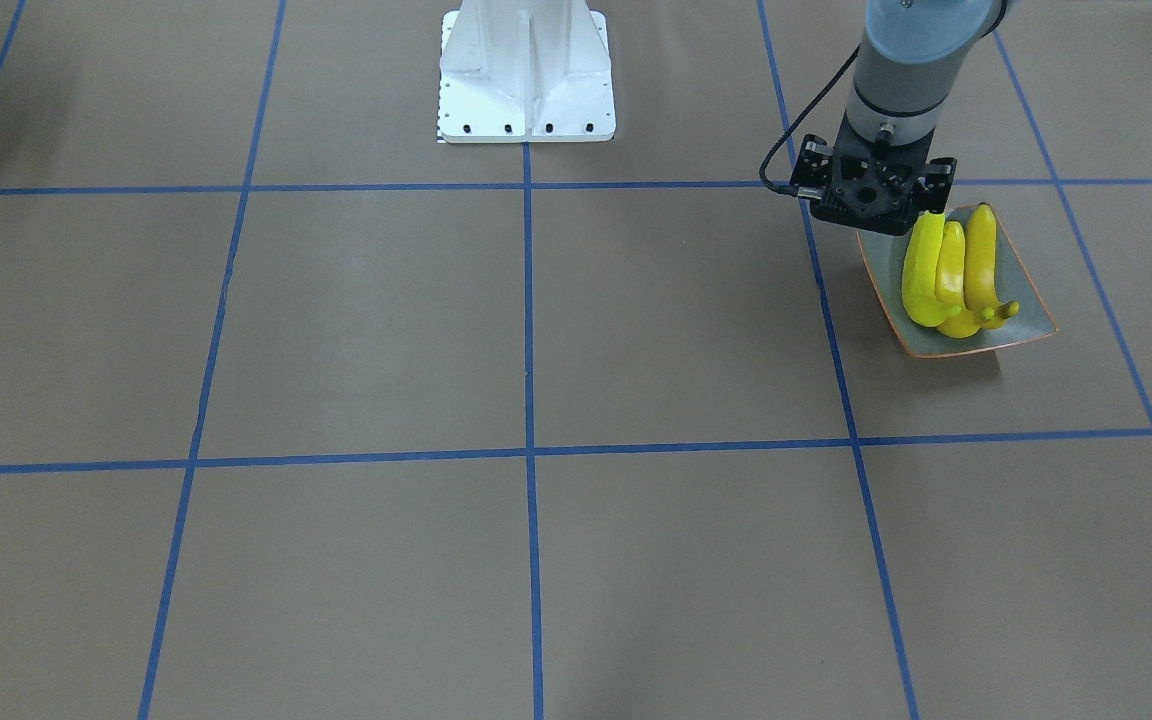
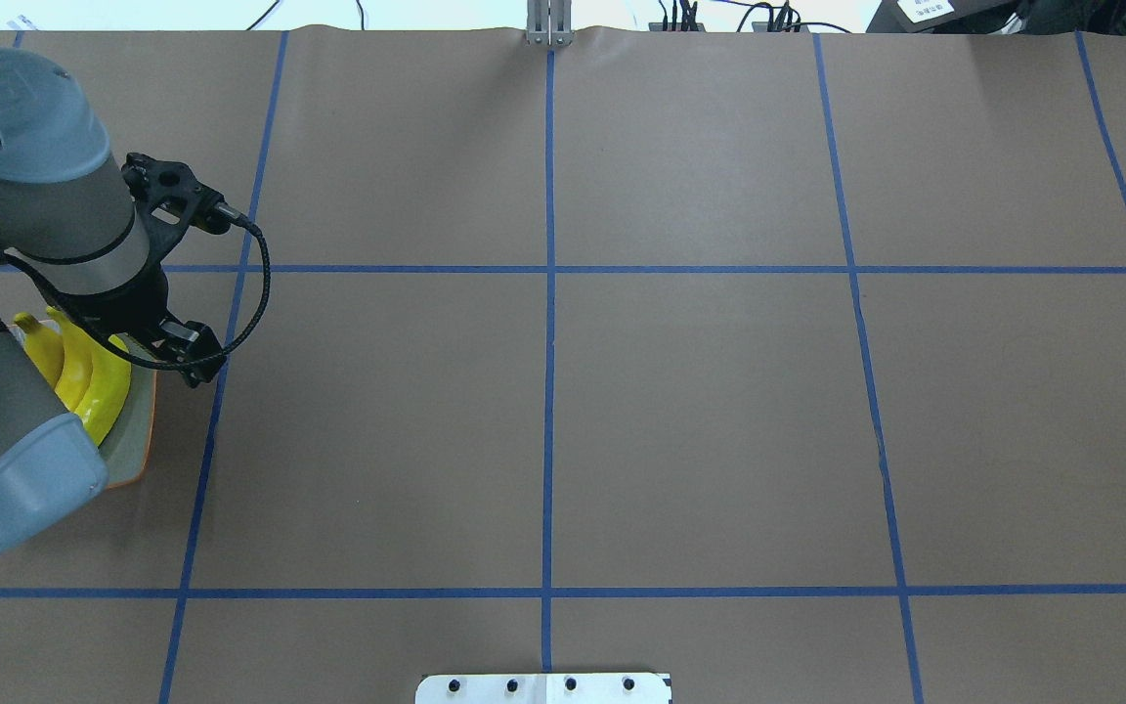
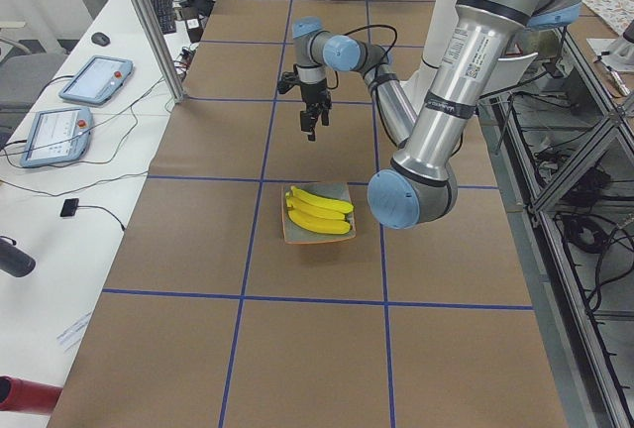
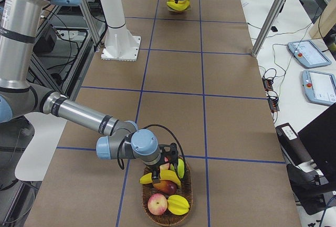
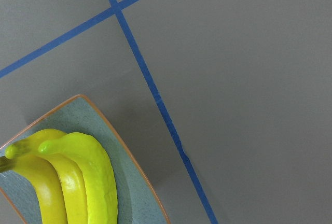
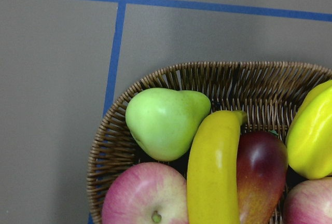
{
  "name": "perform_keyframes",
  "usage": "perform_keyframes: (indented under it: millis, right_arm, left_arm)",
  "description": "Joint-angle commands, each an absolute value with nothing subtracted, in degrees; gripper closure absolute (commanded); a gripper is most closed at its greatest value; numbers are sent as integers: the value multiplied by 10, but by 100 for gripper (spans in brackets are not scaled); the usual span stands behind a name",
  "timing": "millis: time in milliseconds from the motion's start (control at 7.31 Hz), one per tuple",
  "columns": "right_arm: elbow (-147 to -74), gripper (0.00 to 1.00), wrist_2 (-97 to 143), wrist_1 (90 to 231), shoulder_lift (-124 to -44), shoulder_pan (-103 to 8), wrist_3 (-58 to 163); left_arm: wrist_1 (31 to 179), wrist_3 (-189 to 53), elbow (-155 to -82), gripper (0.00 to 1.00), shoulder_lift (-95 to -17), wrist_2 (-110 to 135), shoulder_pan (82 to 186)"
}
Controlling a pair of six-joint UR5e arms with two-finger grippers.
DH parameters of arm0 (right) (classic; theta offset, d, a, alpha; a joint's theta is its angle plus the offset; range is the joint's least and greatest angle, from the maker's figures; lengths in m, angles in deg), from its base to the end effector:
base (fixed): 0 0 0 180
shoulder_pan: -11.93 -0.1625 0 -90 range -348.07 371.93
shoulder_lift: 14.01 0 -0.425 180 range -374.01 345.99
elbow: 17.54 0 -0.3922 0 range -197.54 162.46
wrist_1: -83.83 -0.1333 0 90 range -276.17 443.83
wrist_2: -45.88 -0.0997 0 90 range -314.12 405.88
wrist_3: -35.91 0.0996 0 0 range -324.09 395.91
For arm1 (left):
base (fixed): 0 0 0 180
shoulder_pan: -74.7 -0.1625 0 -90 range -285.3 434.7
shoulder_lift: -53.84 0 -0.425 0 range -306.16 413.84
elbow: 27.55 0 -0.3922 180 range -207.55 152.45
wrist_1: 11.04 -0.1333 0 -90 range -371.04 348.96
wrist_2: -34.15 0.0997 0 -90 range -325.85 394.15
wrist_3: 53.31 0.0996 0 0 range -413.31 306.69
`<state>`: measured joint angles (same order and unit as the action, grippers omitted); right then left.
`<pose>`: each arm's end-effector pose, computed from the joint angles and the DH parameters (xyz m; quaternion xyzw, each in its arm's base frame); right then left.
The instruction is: Transfer all bananas from basket to plate
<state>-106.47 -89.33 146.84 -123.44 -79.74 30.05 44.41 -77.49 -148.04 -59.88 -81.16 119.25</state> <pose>0.0723 -0.3310 0.7591 0.0773 -0.3795 -0.0554 0.9203 0.3101 -0.4326 0.2847 0.0135 0.2723 0.2142 0.9380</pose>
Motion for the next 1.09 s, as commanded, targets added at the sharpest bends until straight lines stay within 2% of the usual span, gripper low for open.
perform_keyframes:
  millis: [0, 547, 958]
  right_arm:
    - [-1037, 0, -897, 1452, -1240, -797, 259]
    - [-1012, 0, -892, 1431, -1236, -797, 258]
    - [-998, 4, -898, 1430, -1236, -796, 254]
  left_arm:
    - [444, -775, -1480, 0, -597, -812, 1193]
    - [450, -776, -1477, 0, -599, -812, 1193]
    - [450, -779, -1480, 0, -601, -812, 1193]
